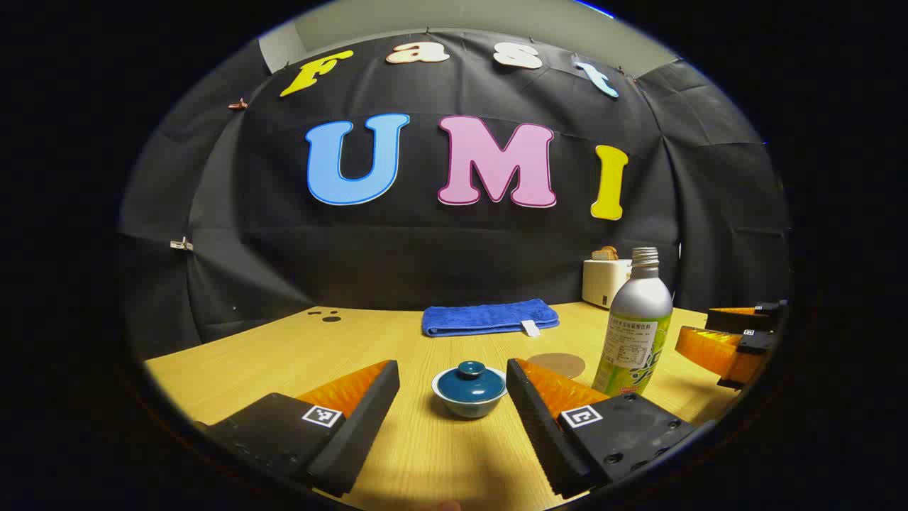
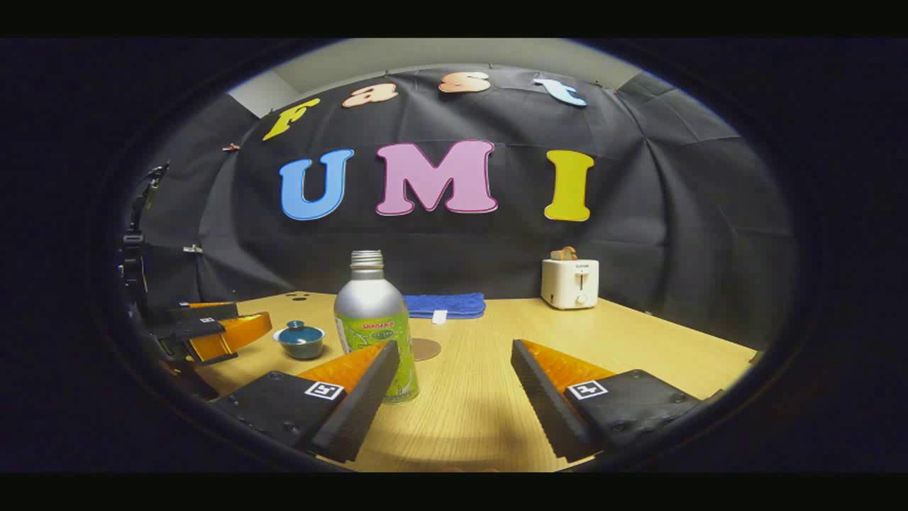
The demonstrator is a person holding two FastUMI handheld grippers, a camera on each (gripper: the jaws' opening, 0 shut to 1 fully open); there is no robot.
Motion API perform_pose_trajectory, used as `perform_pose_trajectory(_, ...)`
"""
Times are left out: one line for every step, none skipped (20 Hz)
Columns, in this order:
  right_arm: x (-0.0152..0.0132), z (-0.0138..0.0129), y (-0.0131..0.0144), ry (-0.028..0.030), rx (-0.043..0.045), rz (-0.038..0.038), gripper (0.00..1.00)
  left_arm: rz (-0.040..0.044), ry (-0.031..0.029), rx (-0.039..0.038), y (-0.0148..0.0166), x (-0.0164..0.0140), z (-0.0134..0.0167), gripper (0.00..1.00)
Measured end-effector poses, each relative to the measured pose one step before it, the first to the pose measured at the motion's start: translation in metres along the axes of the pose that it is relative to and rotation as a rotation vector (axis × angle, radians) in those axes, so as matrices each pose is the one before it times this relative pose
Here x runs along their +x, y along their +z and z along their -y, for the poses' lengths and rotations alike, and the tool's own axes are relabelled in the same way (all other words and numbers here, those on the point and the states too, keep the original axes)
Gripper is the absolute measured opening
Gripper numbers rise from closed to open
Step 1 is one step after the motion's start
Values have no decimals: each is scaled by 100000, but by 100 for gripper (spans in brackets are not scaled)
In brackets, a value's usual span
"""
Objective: Open the teacup lid with one hand, grasp the water bottle and pour water into the teacup with the other hand; after pouring, place the water bottle on the coaster and then close the teacup lid.
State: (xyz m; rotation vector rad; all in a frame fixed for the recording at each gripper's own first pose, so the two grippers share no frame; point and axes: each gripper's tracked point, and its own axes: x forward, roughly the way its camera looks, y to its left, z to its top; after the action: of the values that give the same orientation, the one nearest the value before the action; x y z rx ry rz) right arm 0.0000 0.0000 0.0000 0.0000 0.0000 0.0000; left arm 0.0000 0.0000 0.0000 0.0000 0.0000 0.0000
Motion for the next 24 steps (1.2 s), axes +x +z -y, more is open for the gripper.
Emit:
perform_pose_trajectory(69,22,6,-2,8,-68,98,13,165,17,-134,51,-24,96)
perform_pose_trajectory(-12,-34,-5,-28,37,60,98,25,113,-6,64,112,65,96)
perform_pose_trajectory(12,34,25,15,-12,-37,98,-27,111,31,-71,57,-40,96)
perform_pose_trajectory(-14,-26,-4,-6,13,5,96,-16,201,-36,62,81,-20,96)
perform_pose_trajectory(-28,6,-9,1,-13,30,96,-27,212,13,22,55,-57,96)
perform_pose_trajectory(23,18,14,17,-14,50,98,76,-83,-7,12,16,32,96)
perform_pose_trajectory(50,22,-31,-13,40,-7,98,-17,-279,4,-81,37,117,96)
perform_pose_trajectory(24,-14,-9,-4,-5,8,98,157,-636,-34,27,-39,141,96)
perform_pose_trajectory(-20,-7,-2,-6,-8,33,98,-13,-615,23,-26,21,105,96)
perform_pose_trajectory(-1,16,9,-15,26,-22,98,-4,-373,10,3,-1,8,96)
perform_pose_trajectory(-11,-28,-6,2,-30,7,98,-2,-431,11,40,145,71,96)
perform_pose_trajectory(13,-12,26,-3,-14,106,100,15,-342,22,42,23,51,96)
perform_pose_trajectory(41,33,-44,-10,18,-42,98,-58,-64,1,-81,80,35,96)
perform_pose_trajectory(-6,-6,-21,-10,8,-54,96,-31,25,-2,68,70,-75,96)
perform_pose_trajectory(-39,-42,23,-5,-25,34,98,-9,54,4,-8,110,0,96)
perform_pose_trajectory(-12,7,2,3,-6,19,96,-38,189,27,-19,32,-16,96)
perform_pose_trajectory(36,8,-12,1,12,-26,96,49,-61,-8,-14,65,-7,96)
perform_pose_trajectory(8,9,4,15,-5,-12,98,-10,-175,12,51,46,17,96)
perform_pose_trajectory(-9,-33,-25,-6,9,31,98,49,-498,24,-46,-3,109,96)
perform_pose_trajectory(11,24,19,13,-4,-21,98,21,-661,30,28,46,96,96)
perform_pose_trajectory(-24,-12,-2,-10,10,-22,98,23,-160,4,-25,120,-86,96)
perform_pose_trajectory(-24,-22,-21,-12,16,-21,98,-92,67,-2,44,189,-131,96)
perform_pose_trajectory(31,49,-6,3,-21,-27,98,-30,-204,56,-25,358,14,96)
perform_pose_trajectory(65,13,1,-4,23,-39,98,-424,-426,98,-41,340,35,96)
